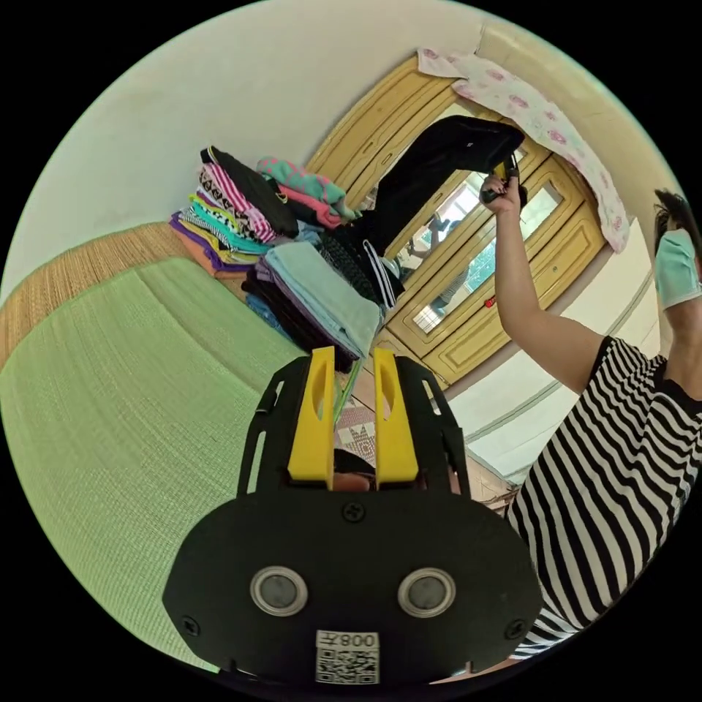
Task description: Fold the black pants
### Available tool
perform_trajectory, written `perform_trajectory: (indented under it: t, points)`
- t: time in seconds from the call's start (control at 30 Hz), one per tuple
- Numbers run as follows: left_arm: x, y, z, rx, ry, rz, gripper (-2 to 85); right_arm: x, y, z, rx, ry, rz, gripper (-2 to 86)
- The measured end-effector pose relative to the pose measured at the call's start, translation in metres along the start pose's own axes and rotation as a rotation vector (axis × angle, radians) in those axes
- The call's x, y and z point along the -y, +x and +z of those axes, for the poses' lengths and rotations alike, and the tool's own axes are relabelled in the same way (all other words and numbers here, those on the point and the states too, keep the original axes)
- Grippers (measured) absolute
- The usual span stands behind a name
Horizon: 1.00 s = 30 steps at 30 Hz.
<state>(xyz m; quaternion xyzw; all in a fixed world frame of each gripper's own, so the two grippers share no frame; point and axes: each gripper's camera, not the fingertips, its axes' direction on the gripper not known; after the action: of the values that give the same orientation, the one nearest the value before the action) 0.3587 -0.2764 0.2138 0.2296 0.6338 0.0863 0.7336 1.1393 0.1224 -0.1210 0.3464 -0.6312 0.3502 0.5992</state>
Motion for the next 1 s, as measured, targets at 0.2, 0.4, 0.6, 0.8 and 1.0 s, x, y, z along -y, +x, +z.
perform_trajectory:
  t: [0.2,0.4,0.6,0.8,1.0]
  points:
    - [0.029,0.106,-0.105,0.103,0.276,0.184,14.1,-0.032,-0.071,0.056,0.177,-0.077,-0.017,0.0]
    - [0.008,0.197,-0.194,0.134,0.428,0.278,14.7,-0.108,-0.100,0.116,0.355,-0.162,0.084,-0.1]
    - [-0.028,0.279,-0.235,0.281,0.422,0.352,12.7,-0.198,-0.099,0.177,0.526,-0.209,0.256,0.1]
    - [-0.031,0.322,-0.238,0.430,0.352,0.347,11.9,-0.237,-0.090,0.202,0.585,-0.248,0.329,0.2]
    - [-0.025,0.347,-0.226,0.517,0.373,0.298,12.4,-0.239,-0.075,0.192,0.549,-0.278,0.268,0.2]
